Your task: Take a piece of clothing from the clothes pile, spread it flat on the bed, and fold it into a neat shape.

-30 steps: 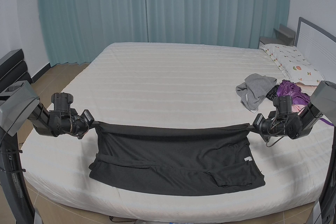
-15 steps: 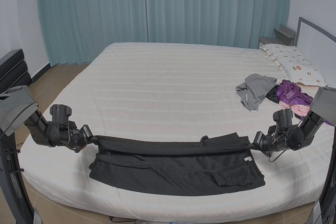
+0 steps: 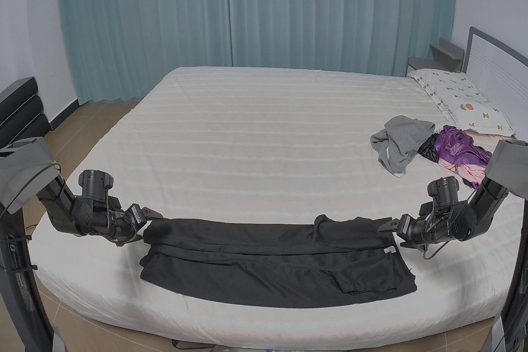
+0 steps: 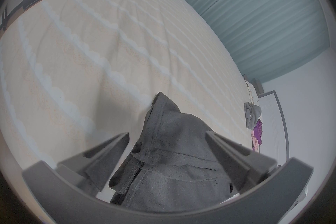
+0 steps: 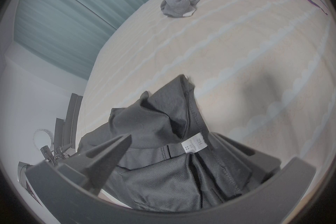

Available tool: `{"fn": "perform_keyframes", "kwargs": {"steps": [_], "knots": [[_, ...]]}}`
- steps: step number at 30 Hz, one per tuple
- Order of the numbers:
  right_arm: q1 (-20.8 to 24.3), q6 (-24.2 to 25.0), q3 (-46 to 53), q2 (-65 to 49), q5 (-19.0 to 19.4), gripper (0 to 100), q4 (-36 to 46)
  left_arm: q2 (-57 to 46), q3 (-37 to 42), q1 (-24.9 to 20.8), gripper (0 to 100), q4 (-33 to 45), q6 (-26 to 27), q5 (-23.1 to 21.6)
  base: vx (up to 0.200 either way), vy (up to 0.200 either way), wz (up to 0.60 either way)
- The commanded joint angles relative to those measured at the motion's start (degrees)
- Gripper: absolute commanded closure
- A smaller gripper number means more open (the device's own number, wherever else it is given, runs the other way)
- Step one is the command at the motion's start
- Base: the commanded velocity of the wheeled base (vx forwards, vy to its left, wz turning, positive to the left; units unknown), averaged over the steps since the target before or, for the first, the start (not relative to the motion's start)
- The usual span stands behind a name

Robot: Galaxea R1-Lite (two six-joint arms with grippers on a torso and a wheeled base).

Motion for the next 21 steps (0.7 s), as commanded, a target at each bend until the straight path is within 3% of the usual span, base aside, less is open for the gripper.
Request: {"fn": "perform_keyframes", "kwargs": {"steps": [1, 10, 15, 21], "knots": [[-1.1, 0.4, -1.8, -0.9, 0.1, 0, -0.1, -1.4, -0.8, 0.3, 0, 0.0, -0.5, -0.1, 0.000, 0.000, 0.00], [-1.5, 2.3, -7.4, 2.9, -0.4, 0, 0.3, 2.5, -7.2, -1.2, 0, -0.3, -0.4, 0.7, 0.000, 0.000, 0.00], [-1.1, 2.3, -10.3, 6.2, -4.0, 0, 0.1, 9.2, -14.1, -4.4, 0, -0.1, -0.1, 7.4, 0.000, 0.000, 0.00], [-1.1, 2.2, -11.5, 7.1, -4.3, 0, 0.4, 11.6, -15.2, -4.5, 0, -0.2, 2.2, 8.1, 0.000, 0.000, 0.00]]}}
